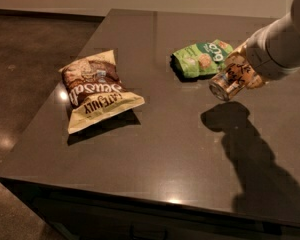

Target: Place orange can upright

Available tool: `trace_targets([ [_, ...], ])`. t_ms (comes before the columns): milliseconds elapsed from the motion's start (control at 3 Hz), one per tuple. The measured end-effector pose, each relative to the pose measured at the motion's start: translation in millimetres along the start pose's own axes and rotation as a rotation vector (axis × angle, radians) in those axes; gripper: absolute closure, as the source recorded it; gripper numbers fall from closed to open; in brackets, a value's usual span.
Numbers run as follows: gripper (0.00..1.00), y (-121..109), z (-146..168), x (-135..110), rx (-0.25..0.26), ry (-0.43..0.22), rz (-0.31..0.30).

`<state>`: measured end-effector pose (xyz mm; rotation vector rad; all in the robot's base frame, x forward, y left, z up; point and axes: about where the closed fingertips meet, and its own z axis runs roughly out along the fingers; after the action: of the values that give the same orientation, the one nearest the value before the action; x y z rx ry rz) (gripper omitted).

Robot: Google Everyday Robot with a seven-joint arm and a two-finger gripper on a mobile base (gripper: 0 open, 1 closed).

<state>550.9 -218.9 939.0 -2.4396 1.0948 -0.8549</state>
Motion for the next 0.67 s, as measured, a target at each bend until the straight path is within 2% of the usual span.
trace_targets([
  [333, 1.0, -2.1, 0.1, 9.5, 0.046, 0.051, -0.091],
  [667, 1.0, -9.9, 0.3, 20.9, 0.134, 0.101, -0.224],
])
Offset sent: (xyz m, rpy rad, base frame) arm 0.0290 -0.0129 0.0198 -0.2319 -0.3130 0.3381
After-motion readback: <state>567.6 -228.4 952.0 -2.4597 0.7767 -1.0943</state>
